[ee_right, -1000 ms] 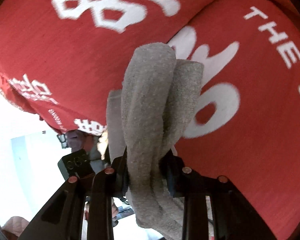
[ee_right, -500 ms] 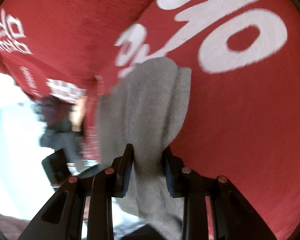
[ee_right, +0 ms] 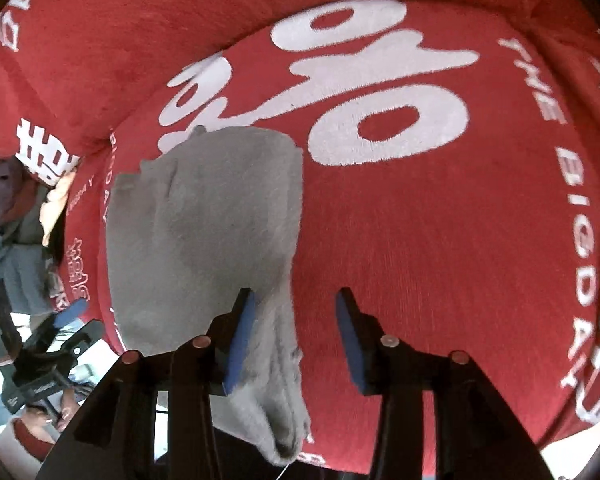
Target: Fold small clothes
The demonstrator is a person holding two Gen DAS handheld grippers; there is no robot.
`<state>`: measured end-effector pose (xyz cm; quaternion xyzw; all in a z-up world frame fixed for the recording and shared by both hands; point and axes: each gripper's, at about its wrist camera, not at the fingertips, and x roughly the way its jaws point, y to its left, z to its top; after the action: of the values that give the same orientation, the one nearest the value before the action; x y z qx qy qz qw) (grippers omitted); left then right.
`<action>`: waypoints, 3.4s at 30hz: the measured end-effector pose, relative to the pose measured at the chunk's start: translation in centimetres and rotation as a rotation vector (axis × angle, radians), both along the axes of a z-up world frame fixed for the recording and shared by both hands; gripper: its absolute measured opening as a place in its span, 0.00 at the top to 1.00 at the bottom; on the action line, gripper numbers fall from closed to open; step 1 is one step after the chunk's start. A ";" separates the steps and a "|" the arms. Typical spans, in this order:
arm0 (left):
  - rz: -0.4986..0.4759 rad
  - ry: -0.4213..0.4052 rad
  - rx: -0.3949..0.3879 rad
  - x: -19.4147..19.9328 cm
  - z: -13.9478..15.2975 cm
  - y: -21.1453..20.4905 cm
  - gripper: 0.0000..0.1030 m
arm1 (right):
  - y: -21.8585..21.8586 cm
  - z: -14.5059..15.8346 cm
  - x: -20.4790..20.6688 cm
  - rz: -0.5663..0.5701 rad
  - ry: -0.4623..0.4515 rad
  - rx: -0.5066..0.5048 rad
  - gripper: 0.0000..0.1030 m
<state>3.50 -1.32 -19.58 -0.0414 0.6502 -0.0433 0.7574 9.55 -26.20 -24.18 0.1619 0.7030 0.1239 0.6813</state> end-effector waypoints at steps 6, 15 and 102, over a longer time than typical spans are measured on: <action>0.022 0.027 0.039 -0.5 1.0 -0.8 0.02 | 2.4 3.7 -2.2 0.002 -0.038 -0.064 0.28; 0.037 0.048 0.089 -1.0 1.6 -1.2 0.02 | 5.5 5.6 -4.4 -0.012 -0.083 -0.136 0.00; 0.009 0.146 0.202 -1.8 -0.2 -0.9 0.02 | 8.6 5.2 -4.1 0.088 -0.034 -0.337 0.00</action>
<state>1.75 -2.18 -19.74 0.0294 0.7045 0.0289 0.7085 5.47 -17.60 -18.98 0.0124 0.7088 0.0370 0.7043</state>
